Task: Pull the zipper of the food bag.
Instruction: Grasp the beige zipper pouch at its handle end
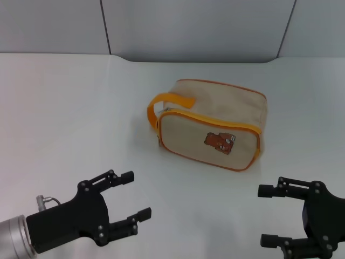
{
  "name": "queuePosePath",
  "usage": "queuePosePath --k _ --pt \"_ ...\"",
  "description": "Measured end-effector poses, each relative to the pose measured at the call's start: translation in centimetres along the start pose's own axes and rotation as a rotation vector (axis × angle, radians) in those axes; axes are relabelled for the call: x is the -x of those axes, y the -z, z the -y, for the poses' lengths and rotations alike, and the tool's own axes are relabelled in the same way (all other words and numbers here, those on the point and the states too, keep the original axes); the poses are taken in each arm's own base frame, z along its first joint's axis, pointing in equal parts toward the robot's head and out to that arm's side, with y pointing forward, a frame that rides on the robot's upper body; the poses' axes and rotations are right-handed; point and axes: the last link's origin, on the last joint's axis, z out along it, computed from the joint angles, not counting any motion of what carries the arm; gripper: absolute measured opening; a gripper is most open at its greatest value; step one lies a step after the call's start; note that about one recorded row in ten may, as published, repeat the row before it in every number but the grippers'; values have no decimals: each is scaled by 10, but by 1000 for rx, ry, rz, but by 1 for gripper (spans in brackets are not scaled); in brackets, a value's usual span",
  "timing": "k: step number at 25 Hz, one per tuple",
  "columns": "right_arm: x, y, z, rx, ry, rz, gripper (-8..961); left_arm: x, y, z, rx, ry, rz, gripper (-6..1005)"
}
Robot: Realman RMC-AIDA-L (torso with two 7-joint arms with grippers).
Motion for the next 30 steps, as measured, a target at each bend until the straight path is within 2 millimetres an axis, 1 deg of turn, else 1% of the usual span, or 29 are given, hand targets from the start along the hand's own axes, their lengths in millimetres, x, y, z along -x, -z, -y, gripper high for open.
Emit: queuePosePath --k 6,11,12,13,14,16,17,18,19,22,23,24,25,26,30 --pt "2 0 2 -10 7 7 819 -2 -1 2 -16 -1 -15 790" --pt "4 0 3 -21 15 27 820 -2 -10 6 -72 -20 -38 782" --pt "5 1 3 -28 19 36 820 -2 -13 7 -102 -30 -51 781" --pt "5 1 2 -34 22 44 820 -1 -24 11 -181 -37 -80 779" --pt "5 1 2 -34 22 44 820 -1 -24 11 -181 -37 -80 778" --pt "5 1 2 -35 22 46 820 0 -36 18 -274 -27 -94 775" --pt "5 1 2 -36 21 46 820 2 -43 20 -314 -23 -92 773" --pt "4 1 1 -38 19 46 819 4 -55 23 -361 -31 -74 772" --pt "4 1 1 -38 19 46 819 4 -55 23 -361 -31 -74 770" --pt "3 2 -1 -41 17 48 819 4 -75 26 -387 -42 -43 765" --pt "3 1 -1 -42 16 49 819 5 -88 29 -388 -38 -7 764" --pt "3 1 -1 -42 16 49 819 5 -88 29 -388 -38 -7 762" --pt "2 1 -1 -43 16 49 819 7 -98 33 -393 -30 37 761" --pt "2 1 -1 -43 16 49 820 7 -98 33 -393 -30 37 759" --pt "1 2 -3 -46 12 49 820 5 -109 39 -425 -34 68 753"
